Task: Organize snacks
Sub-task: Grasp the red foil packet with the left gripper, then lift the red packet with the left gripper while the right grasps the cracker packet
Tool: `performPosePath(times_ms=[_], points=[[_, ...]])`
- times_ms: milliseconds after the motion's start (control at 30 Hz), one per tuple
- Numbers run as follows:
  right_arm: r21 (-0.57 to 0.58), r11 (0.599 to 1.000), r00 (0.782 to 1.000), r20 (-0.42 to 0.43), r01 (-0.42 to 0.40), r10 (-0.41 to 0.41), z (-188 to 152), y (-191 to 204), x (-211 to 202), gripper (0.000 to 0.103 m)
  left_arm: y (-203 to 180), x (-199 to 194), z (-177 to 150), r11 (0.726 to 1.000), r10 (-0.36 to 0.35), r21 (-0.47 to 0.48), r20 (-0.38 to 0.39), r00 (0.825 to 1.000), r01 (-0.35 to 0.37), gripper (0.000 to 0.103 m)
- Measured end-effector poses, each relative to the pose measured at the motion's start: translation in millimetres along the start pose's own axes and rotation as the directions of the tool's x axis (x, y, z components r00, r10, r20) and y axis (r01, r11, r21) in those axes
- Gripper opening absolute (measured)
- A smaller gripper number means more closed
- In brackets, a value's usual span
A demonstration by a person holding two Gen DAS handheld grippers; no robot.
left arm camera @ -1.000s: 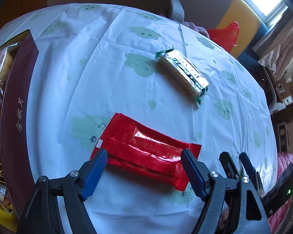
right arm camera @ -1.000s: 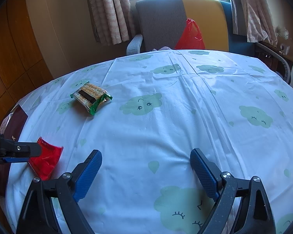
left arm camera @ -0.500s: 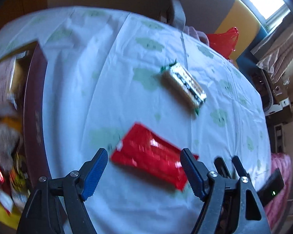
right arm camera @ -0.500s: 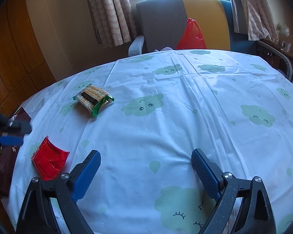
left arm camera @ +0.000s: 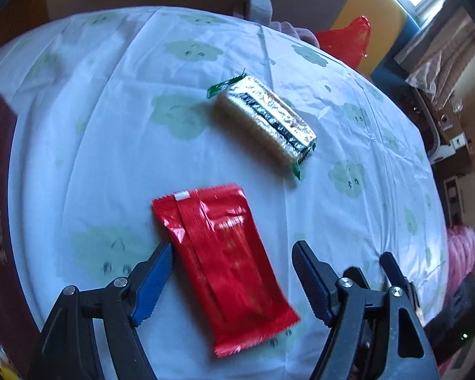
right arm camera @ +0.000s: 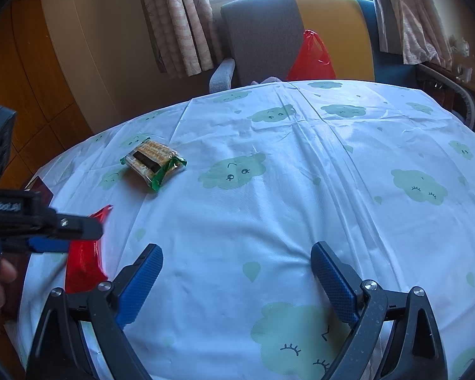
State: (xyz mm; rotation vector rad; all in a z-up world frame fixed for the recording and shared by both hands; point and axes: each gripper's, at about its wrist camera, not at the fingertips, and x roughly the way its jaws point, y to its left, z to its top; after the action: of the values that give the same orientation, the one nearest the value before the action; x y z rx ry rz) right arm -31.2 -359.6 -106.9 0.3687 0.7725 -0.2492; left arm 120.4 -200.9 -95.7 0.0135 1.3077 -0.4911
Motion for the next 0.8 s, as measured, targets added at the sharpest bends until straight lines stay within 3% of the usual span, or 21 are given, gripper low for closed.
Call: performPosePath(times_ms=[167,267,333,400,600,700,800], points=[[0.003,1.000,1.000,0.000,-0.006,0.006,0.2,0.2,0.0,0.096,-15.4,4.0,-11.3,0.982,0.081,0.166,0.033,0.996,-0.085,0.075],[0.005,1.000,1.000,-0.005,-0.008,0.008,1.2,0.4,-0.5,0.096,-22.7,1.9,-27.6,0.950,0.153,0.259,0.100,0.983,-0.174,0.056],[0.011,1.000,1.000,-0.013,-0.018,0.019,3.1,-1.4,-0.7,0.096,-13.6,-6.9,-37.4,0.942,0.139,0.287,0.134,0.981,-0.172,0.040],[-0.006,1.000,0.999,-0.042,-0.029,0.029,9.1,-1.4,0.9,0.096,-3.4,-13.4,-45.7,0.944,0.121,0.289,0.145,0.982,-0.159,0.039],[-0.085,0.991,0.992,-0.079,-0.107,0.100,46.6,14.6,9.9,0.073,17.6,-26.9,-78.2,0.937,0.096,0.312,0.200,0.975,-0.156,0.039],[-0.177,0.969,0.982,-0.109,-0.172,0.154,70.8,45.0,26.9,0.072,18.4,-25.3,-84.8,0.931,0.089,0.325,0.235,0.968,-0.165,0.039],[-0.259,0.947,0.977,-0.145,-0.190,0.156,90.1,74.9,51.3,0.072,19.9,-25.5,-87.7,0.933,0.084,0.322,0.250,0.965,-0.164,0.039]])
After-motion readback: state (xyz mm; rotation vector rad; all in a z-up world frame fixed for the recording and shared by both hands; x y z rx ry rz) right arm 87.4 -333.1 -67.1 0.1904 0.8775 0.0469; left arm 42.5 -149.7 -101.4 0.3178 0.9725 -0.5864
